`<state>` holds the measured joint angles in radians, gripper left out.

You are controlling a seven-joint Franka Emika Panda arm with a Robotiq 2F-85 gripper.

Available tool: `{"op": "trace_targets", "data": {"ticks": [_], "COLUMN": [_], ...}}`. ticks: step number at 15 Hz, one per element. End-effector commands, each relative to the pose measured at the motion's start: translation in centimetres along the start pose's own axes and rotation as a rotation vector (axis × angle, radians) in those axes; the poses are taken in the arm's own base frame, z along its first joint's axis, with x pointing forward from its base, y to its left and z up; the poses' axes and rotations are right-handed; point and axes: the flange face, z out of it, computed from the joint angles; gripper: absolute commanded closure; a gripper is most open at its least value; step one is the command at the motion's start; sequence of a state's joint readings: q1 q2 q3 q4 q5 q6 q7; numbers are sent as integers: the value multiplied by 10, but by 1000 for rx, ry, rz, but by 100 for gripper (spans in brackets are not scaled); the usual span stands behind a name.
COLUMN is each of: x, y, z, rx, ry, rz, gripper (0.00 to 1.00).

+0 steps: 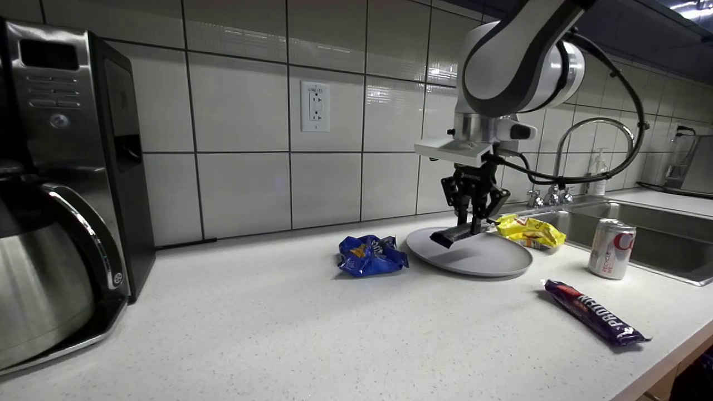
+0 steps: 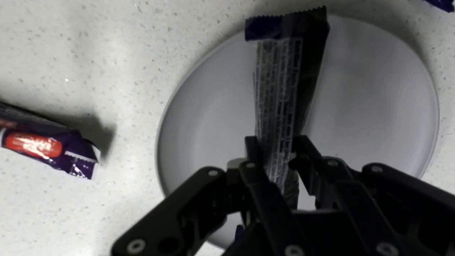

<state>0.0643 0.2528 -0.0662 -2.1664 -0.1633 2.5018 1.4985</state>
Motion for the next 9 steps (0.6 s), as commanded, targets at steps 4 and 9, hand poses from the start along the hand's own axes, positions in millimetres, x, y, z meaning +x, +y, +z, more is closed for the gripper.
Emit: {"op": "trace_targets", "data": {"ticks": [4, 9], "x": [27, 31], "y": [-40, -64], "z": [19, 35], "rx": [13, 21], "ry": [3, 6], "rz": [-75, -77], "gripper": [92, 92]}}
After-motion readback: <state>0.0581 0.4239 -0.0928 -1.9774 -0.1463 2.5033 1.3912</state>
